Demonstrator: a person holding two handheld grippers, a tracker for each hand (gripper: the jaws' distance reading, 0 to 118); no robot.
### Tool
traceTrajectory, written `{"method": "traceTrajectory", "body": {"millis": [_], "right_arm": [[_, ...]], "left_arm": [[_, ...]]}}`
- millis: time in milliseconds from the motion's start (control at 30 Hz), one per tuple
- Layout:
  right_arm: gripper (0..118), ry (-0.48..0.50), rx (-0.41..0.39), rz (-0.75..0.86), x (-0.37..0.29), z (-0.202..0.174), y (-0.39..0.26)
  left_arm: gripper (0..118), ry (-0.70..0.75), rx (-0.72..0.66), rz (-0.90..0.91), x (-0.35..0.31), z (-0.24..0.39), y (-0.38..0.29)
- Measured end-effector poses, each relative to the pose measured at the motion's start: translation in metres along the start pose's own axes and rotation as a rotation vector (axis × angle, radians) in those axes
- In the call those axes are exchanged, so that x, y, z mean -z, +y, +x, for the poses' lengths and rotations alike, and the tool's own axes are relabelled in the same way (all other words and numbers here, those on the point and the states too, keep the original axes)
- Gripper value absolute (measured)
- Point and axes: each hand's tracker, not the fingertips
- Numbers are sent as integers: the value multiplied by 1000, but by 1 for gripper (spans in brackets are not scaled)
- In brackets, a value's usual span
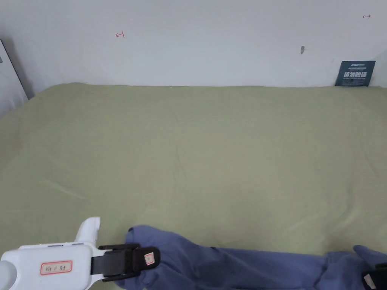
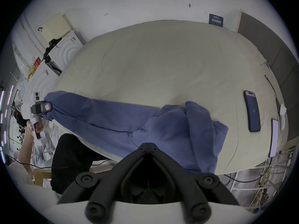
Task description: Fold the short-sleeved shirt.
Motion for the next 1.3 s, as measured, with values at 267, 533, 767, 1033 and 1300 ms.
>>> {"method": "traceTrajectory", "body": {"millis": [267,533,767,1033,1300], "right_arm": [[0,16,42,70,-16,22,-5],[0,13,101,62,-2,52,-13],[0,10,125,56,1,59,-19],[0,27,112,77,-7,48,-24],[0,25,82,111,-18,39,-22]], "left_arm": [[11,-172,162,-183,133,87,19],[46,-147,14,-298,239,82,-15],[61,-173,-121,-79,194,70,-18],[0,-202,-251,-59,213,51,-36],[0,-220,-319,-271,315,56,-94]]}}
